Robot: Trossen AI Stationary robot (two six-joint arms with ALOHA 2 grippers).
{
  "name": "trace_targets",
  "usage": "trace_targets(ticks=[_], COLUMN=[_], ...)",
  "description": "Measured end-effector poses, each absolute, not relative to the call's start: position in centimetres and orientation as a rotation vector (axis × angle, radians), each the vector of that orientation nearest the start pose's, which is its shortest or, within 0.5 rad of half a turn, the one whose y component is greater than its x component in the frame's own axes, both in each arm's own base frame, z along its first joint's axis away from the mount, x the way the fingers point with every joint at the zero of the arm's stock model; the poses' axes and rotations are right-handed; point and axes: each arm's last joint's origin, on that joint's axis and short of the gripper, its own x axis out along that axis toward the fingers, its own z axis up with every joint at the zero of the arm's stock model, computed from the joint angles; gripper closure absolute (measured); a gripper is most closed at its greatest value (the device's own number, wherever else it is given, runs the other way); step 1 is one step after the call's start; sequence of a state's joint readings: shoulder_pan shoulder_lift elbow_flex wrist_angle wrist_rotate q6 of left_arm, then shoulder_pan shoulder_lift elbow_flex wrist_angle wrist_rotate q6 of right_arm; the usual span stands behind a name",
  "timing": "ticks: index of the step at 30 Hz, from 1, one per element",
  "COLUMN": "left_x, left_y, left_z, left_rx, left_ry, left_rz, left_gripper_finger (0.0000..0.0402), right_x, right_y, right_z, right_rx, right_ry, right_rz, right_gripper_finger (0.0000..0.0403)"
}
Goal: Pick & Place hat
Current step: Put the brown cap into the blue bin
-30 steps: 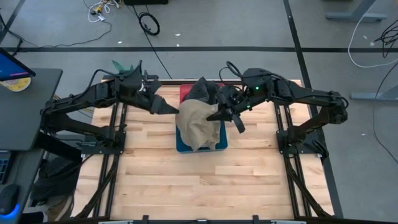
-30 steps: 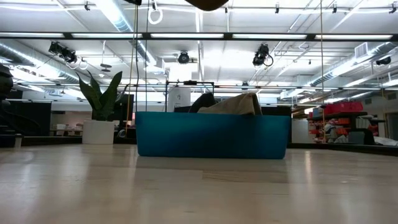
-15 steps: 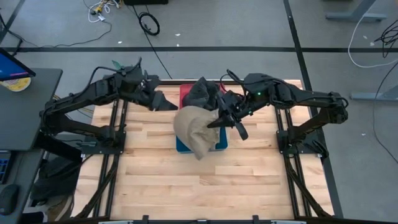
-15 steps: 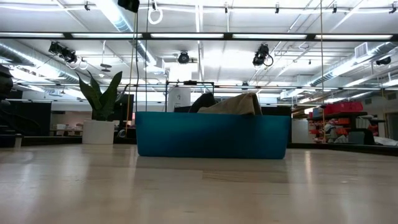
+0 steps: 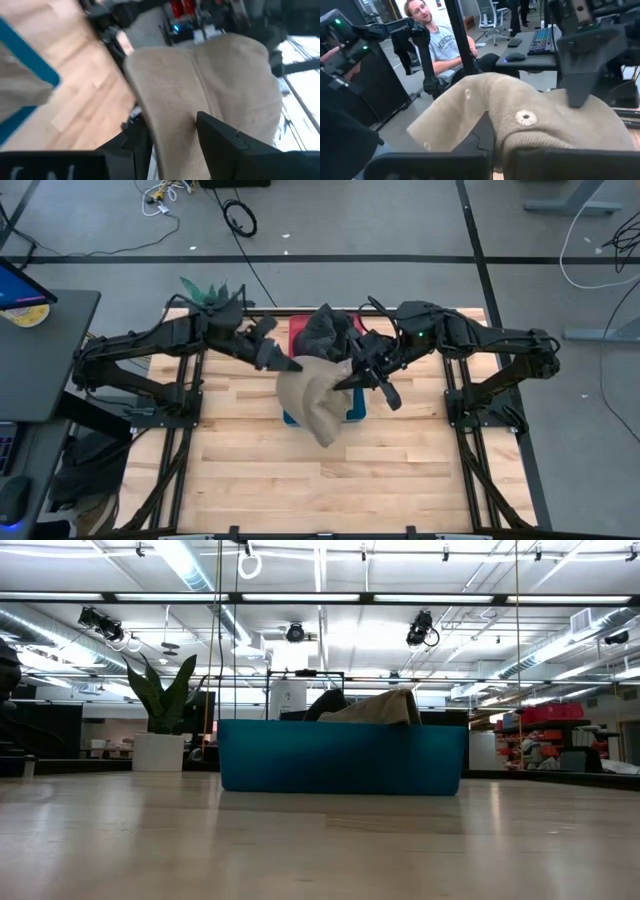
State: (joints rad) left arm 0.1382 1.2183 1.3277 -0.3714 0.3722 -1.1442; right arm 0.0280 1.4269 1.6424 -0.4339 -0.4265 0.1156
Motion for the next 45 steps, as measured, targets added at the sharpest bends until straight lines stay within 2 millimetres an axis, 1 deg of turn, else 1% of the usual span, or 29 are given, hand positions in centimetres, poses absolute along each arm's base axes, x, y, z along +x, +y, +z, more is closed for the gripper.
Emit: trace_targets(ticks=[4,9,11,13,17,19,23,27,32,36,40,42,45], left_x=[26.6,26.7,26.7,26.6,26.5,26.5,26.6,26.5,25.8,25.1,24.1,23.6,23.4], left_y=[1.4,0.9,1.0,1.0,1.0,1.0,1.1,1.2,1.3,1.4,1.5,1.5,1.5], left_z=[41.0,40.9,40.9,41.0,41.2,41.3,41.1,40.5,38.9,37.9,37.3,37.1,37.3], left_rx=[-1.188,-1.141,-1.123,-1.103,-1.047,-1.014,-0.939,-0.88,-0.817,-0.781,-0.761,-0.754,-0.769], left_ry=[0.392,0.381,0.374,0.359,0.34,0.333,0.321,0.36,0.503,0.608,0.689,0.722,0.688], left_rz=[-0.12,-0.107,-0.097,-0.096,-0.115,-0.12,-0.08,-0.028,0.082,0.159,0.25,0.29,0.333], left_gripper_finger=[0.0248,0.0256,0.0273,0.0301,0.0377,0.0387,0.039,0.039,0.039,0.039,0.039,0.039,0.039], right_x=[30.0,30.0,29.9,29.9,29.9,30.0,29.7,29.1,28.2,27.5,26.8,26.7,26.6], right_y=[2.0,1.9,1.9,1.8,1.8,1.8,1.7,1.4,0.9,0.7,0.6,0.5,0.5], right_z=[45.5,45.1,45.0,45.0,44.8,44.7,43.9,42.5,41.2,40.4,39.9,39.8,39.7], right_rx=[0.148,0.145,0.151,0.171,0.213,0.249,0.309,0.33,0.313,0.315,0.342,0.358,0.377], right_ry=[0.247,0.281,0.294,0.302,0.327,0.339,0.429,0.575,0.726,0.821,0.897,0.914,0.914], right_rz=[0.429,0.398,0.381,0.359,0.346,0.34,0.288,0.164,-0.018,-0.099,-0.174,-0.215,-0.255], right_gripper_finger=[0.04,0.0396,0.0392,0.0388,0.0373,0.0361,0.032,0.0255,0.0159,0.01,0.007,0.0064,0.0064])
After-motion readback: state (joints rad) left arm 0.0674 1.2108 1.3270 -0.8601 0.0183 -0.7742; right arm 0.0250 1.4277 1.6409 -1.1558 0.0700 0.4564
